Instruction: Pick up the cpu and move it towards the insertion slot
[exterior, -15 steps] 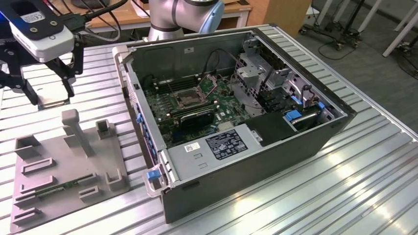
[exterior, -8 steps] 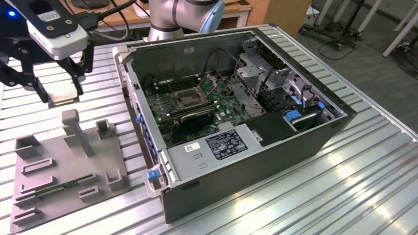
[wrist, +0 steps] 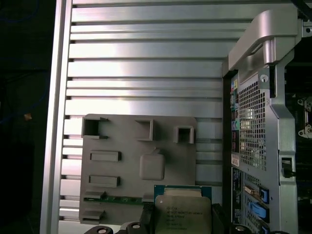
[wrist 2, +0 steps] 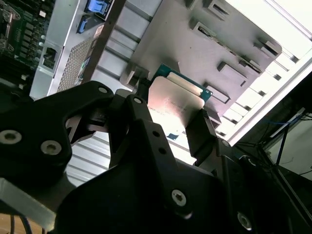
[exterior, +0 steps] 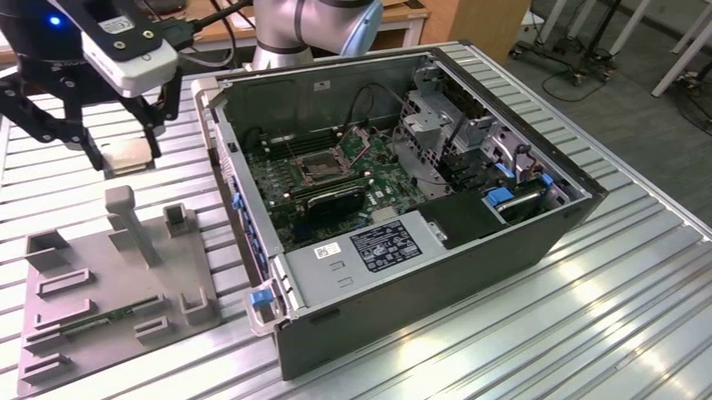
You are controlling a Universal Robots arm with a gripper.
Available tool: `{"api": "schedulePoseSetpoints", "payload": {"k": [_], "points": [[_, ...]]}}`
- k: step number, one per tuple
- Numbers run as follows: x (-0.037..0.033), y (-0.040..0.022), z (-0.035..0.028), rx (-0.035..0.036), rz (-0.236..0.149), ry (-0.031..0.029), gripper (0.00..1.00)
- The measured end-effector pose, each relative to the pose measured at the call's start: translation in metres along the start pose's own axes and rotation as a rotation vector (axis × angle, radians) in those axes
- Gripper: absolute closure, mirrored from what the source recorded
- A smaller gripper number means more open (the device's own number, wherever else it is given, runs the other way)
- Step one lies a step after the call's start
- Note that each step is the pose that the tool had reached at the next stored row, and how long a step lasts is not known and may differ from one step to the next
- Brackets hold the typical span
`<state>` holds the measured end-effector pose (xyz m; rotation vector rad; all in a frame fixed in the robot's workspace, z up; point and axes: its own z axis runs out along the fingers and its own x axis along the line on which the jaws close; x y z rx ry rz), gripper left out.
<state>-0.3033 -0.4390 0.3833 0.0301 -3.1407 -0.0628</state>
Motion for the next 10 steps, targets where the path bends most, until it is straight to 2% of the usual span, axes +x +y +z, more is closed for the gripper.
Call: {"api": "schedulePoseSetpoints", "payload": {"k": [7,10], "points": [[-0.015,-0.0003,0.0,0.0,0.0,0.0,0.45],[-0.0179,-0.0004,0.0,0.0,0.0,0.0,0.45]]}}
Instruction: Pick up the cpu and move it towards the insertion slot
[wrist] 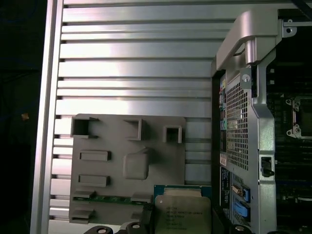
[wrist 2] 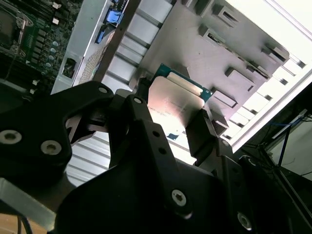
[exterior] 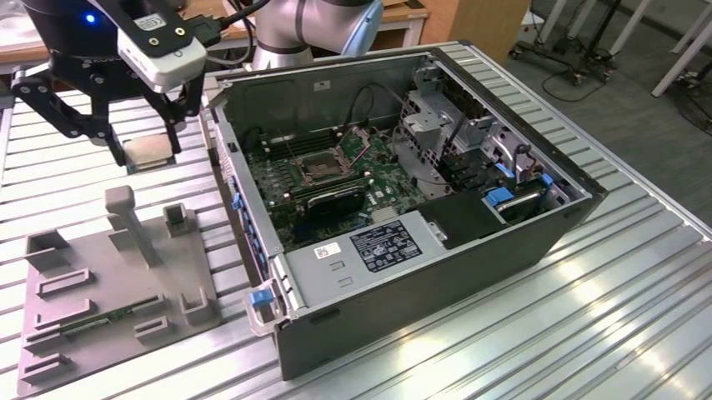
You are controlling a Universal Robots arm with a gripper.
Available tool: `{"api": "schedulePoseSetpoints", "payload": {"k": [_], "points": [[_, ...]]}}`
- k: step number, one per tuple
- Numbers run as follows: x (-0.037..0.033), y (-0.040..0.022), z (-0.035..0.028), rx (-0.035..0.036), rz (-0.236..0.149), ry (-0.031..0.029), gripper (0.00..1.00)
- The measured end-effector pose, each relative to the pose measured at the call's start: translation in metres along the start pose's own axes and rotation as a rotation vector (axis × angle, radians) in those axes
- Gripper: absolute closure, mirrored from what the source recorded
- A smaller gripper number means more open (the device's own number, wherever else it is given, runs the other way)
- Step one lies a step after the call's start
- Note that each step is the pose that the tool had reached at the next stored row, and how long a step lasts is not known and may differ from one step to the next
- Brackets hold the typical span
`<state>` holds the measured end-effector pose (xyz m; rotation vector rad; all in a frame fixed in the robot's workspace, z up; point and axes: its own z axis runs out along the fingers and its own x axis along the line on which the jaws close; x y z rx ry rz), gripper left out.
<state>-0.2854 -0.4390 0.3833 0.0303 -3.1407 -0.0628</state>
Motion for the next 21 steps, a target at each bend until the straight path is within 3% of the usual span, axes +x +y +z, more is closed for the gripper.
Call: {"api": "schedulePoseSetpoints", "payload": {"k": [11,21], "points": [[-0.0013,0.0,-0.0003,0.0001,0.0,0.0002,0.45],[-0.0187,-0.0004,-0.0002,-0.0034,0.0,0.0,0.45]]}}
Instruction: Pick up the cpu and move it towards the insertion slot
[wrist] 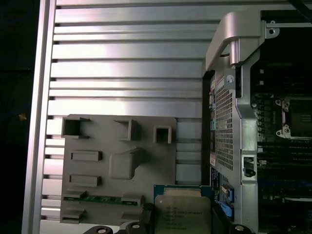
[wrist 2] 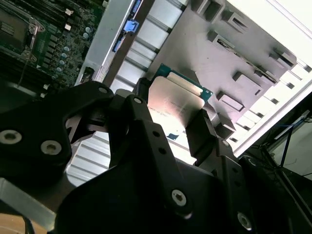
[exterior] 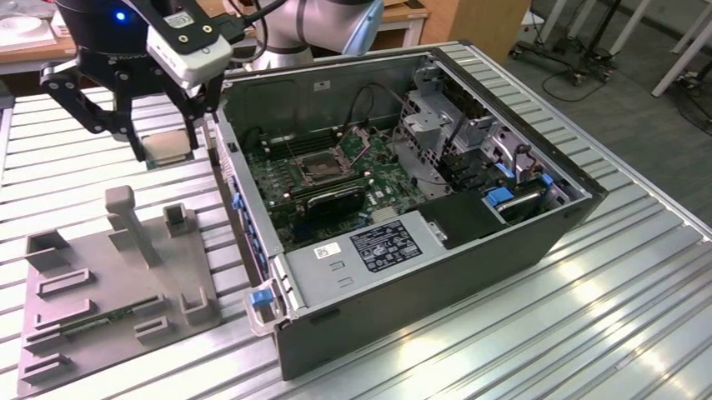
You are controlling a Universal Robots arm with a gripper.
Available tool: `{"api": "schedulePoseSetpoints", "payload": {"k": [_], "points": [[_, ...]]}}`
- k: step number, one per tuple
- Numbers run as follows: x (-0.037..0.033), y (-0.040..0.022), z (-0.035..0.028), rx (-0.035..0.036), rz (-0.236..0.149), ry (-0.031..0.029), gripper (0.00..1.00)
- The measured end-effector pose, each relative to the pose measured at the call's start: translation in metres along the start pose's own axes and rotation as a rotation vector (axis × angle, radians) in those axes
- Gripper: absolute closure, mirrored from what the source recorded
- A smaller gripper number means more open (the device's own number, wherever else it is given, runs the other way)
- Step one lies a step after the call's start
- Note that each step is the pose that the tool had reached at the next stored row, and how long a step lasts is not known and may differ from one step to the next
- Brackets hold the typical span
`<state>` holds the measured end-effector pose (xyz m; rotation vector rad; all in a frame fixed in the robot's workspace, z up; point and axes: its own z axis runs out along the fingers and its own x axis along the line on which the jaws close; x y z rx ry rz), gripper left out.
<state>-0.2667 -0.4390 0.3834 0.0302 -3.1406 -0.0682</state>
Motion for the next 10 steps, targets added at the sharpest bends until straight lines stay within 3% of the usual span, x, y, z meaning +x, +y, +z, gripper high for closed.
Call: {"api": "schedulePoseSetpoints", "payload": {"k": [3,10], "points": [[-0.006,-0.0001,0.0,-0.0002,0.0,0.0,0.45],[-0.007,-0.0001,0.0,-0.0002,0.0,0.0,0.45]]}}
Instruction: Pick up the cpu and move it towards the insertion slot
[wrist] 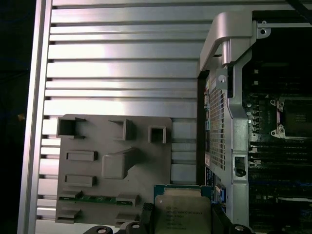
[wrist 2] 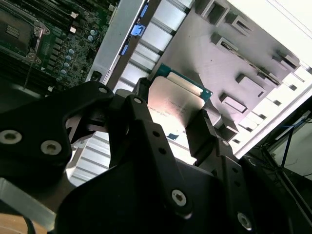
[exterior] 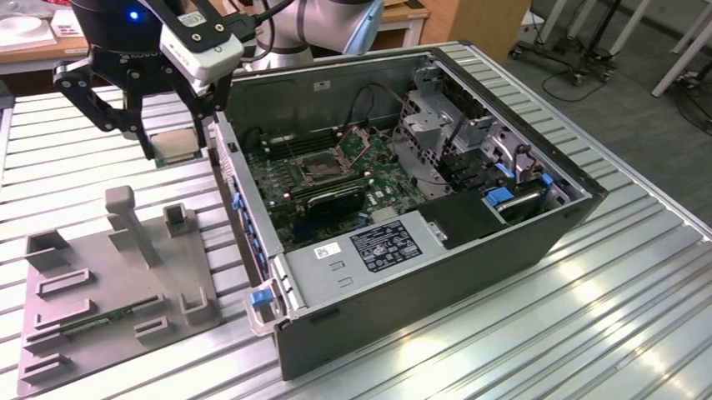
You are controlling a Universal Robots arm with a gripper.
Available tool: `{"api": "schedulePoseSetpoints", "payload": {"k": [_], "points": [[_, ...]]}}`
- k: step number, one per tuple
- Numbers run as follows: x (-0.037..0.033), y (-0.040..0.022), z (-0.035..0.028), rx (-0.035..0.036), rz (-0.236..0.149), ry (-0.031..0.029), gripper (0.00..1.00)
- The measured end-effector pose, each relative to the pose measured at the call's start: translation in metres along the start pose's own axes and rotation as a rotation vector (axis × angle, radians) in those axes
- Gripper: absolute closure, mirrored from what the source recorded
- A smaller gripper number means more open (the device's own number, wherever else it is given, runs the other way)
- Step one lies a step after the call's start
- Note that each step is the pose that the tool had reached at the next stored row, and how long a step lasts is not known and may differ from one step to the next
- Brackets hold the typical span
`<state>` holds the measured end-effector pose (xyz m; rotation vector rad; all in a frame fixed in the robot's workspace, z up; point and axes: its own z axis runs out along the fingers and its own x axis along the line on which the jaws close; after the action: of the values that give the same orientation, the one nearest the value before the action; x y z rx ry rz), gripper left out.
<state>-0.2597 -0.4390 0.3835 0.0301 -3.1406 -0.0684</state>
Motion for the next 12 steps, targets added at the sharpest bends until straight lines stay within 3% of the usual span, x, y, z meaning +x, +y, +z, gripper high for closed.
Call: {"api": "schedulePoseSetpoints", "payload": {"k": [12], "points": [[-0.0049,-0.0001,0.0,0.0,0.0,0.0,0.45]]}}
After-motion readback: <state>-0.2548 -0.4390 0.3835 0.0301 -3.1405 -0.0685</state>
